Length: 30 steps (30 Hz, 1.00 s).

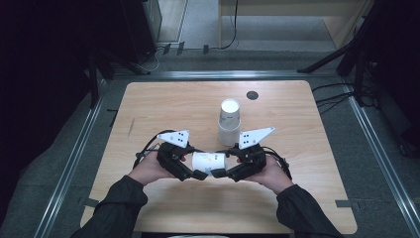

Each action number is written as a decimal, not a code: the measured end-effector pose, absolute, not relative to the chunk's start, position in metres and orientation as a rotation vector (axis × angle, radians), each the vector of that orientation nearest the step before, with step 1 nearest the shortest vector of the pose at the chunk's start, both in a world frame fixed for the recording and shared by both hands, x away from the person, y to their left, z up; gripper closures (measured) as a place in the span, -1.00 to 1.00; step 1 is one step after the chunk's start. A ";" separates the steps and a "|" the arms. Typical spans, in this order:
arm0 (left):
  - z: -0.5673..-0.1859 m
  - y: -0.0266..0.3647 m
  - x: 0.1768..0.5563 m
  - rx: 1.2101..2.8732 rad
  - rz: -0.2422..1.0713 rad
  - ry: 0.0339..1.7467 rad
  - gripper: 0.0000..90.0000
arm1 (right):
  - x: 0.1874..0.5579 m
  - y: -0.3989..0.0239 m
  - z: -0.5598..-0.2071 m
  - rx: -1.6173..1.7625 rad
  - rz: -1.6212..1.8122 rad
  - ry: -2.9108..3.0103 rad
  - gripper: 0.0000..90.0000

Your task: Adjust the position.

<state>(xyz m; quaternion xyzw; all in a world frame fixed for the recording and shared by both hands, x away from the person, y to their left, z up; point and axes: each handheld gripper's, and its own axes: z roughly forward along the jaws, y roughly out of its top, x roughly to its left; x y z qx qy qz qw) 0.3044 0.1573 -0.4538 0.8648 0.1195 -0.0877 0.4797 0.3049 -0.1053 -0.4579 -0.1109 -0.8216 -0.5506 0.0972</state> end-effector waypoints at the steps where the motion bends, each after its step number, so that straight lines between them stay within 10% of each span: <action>1: -0.454 0.158 0.305 2.109 -0.213 0.291 -0.44 | 0.304 -0.105 -0.458 -0.330 -1.628 -2.437 -0.27; 30: -0.428 0.186 0.315 2.311 -0.104 0.378 -0.44 | 0.308 -0.107 -0.466 -0.416 -1.516 -2.606 -0.43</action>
